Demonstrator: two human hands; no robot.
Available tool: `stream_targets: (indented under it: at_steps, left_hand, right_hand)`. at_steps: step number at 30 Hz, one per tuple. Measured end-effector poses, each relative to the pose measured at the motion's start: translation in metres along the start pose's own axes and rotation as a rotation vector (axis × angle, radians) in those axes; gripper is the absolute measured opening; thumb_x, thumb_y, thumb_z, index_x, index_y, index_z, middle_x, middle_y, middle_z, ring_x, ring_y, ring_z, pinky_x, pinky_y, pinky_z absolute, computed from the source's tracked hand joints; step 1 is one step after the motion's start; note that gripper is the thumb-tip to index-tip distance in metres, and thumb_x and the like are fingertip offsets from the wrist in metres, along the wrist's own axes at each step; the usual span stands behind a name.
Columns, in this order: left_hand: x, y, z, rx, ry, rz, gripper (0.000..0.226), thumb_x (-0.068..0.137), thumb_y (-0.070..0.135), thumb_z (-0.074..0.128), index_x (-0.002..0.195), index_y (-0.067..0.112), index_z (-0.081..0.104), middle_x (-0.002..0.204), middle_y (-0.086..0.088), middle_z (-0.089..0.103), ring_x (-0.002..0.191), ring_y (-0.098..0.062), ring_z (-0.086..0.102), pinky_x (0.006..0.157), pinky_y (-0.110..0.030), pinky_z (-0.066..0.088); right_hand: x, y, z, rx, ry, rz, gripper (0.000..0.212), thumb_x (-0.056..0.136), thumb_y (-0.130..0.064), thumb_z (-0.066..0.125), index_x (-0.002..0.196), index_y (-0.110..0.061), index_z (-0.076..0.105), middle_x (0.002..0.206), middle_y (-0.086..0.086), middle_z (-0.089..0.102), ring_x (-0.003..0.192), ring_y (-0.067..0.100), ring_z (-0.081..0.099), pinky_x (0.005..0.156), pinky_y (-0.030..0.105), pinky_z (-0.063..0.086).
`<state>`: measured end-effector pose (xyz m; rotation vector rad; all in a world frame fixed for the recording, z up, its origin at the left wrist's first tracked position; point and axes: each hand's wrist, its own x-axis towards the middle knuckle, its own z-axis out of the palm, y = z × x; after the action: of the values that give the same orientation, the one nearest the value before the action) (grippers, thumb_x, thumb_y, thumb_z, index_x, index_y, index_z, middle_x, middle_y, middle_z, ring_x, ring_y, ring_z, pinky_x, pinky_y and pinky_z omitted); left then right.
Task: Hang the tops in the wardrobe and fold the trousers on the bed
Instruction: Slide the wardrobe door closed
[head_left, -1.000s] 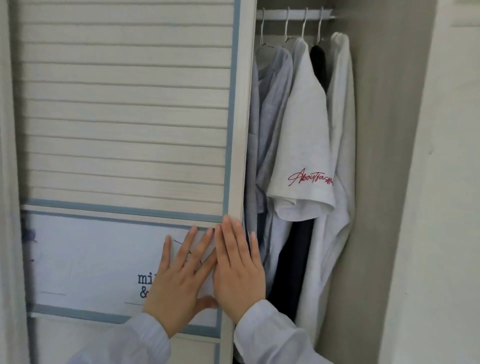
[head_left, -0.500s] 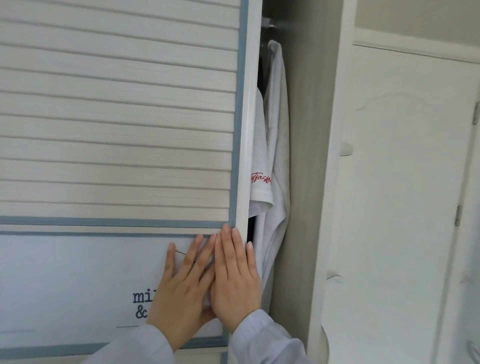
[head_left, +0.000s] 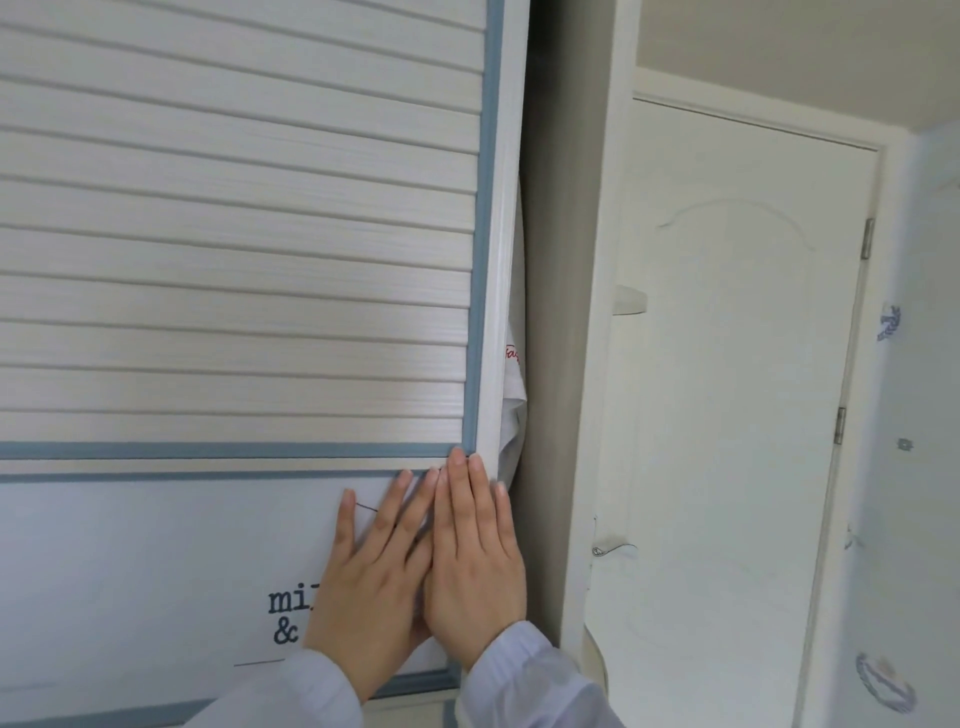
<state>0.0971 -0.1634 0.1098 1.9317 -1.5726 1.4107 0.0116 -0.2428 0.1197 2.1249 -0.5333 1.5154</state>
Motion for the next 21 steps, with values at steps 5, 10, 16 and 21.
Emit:
stream_targets:
  at_steps: [5, 10, 16, 21]
  left_hand:
    - [0.003, 0.008, 0.003, 0.003, 0.009, 0.005, 0.093, 0.069, 0.046, 0.04, 0.15, 0.014, 0.008, 0.159, -0.004, 0.002, 0.146, -0.025, 0.005, 0.112, -0.059, 0.01]
    - [0.008, 0.016, 0.005, 0.008, 0.027, -0.003, 0.089, 0.072, 0.042, 0.038, 0.15, 0.013, 0.007, 0.159, -0.005, -0.002, 0.146, -0.025, 0.001, 0.112, -0.058, 0.008]
    - [0.013, 0.025, 0.008, -0.022, 0.047, -0.002, 0.088, 0.074, 0.035, 0.038, 0.15, 0.014, 0.002, 0.159, -0.004, -0.001, 0.146, -0.023, 0.002, 0.112, -0.056, 0.006]
    - [0.017, 0.032, 0.008, -0.025, 0.028, 0.004, 0.082, 0.075, 0.035, 0.039, 0.15, 0.017, 0.009, 0.159, -0.002, 0.004, 0.146, -0.023, 0.002, 0.113, -0.055, 0.003]
  right_hand:
    - [-0.003, 0.005, -0.001, -0.05, -0.022, 0.009, 0.056, 0.095, -0.018, -0.003, 0.147, 0.002, 0.005, 0.155, 0.019, 0.002, 0.145, 0.03, -0.001, 0.117, 0.04, 0.007]
    - [-0.003, 0.008, -0.004, -0.068, -0.021, 0.051, 0.055, 0.096, -0.015, -0.001, 0.145, 0.006, 0.012, 0.151, 0.022, 0.018, 0.145, 0.031, -0.003, 0.117, 0.041, 0.007]
    - [-0.007, 0.013, -0.008, -0.121, -0.038, 0.084, 0.054, 0.096, -0.015, -0.003, 0.145, 0.006, 0.006, 0.153, 0.023, 0.005, 0.144, 0.034, 0.003, 0.118, 0.043, 0.001]
    - [-0.01, 0.016, -0.011, -0.136, -0.05, 0.133, 0.053, 0.096, -0.014, -0.004, 0.145, 0.004, 0.007, 0.152, 0.021, 0.013, 0.142, 0.033, 0.009, 0.117, 0.044, 0.003]
